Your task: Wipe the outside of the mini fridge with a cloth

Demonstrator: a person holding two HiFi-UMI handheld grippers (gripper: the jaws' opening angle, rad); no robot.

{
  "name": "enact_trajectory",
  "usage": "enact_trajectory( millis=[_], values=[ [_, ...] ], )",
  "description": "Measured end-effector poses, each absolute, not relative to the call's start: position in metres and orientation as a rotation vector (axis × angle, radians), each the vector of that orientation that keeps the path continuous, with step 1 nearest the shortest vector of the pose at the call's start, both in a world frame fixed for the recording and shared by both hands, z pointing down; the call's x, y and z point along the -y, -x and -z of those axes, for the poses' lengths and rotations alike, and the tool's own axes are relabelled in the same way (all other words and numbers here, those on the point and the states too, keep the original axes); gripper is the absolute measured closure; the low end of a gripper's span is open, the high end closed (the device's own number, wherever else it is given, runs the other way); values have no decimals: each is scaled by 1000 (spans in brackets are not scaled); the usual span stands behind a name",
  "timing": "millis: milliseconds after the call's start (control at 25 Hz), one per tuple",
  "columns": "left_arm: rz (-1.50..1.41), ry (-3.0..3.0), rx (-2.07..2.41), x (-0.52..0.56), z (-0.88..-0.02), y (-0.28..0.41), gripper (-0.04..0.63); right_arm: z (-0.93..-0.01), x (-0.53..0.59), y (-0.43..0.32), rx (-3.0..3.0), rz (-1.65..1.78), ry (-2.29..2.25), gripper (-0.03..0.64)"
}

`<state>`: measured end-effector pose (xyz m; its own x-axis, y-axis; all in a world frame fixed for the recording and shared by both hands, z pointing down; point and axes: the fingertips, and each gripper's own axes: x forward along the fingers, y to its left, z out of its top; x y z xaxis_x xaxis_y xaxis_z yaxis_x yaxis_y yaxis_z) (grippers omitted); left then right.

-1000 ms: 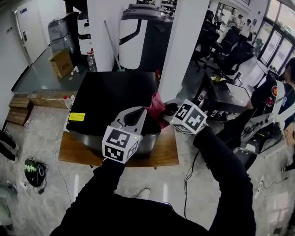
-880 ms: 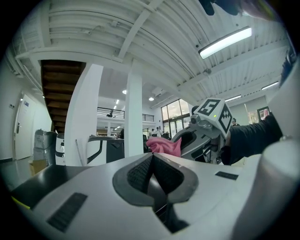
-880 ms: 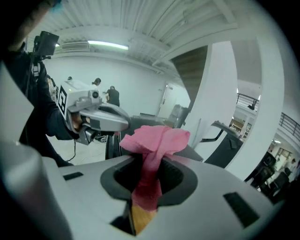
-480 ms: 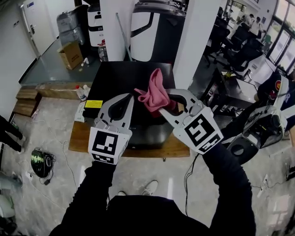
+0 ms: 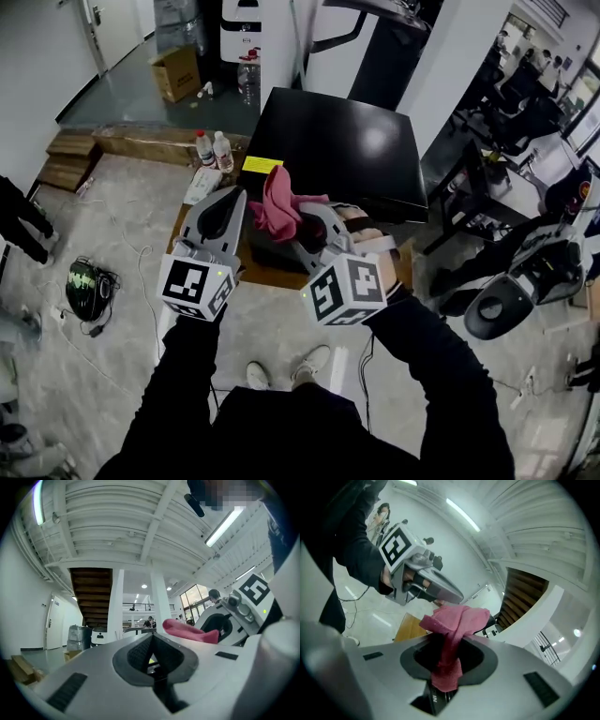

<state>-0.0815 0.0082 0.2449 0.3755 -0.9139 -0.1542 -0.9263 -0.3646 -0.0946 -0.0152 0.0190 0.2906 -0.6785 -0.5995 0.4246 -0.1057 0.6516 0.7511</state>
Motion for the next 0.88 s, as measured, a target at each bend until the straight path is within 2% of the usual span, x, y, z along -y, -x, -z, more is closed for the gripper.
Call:
enact_trajectory(
  millis=[280,880],
  values=[
    [-143,2501,-1703,-17,-308,138,589,-376,3,74,1914,1019,-570,523],
    [-62,2635,-1679,14,-429,145,589,-462,43,91,1817,981,-681,526]
  ],
)
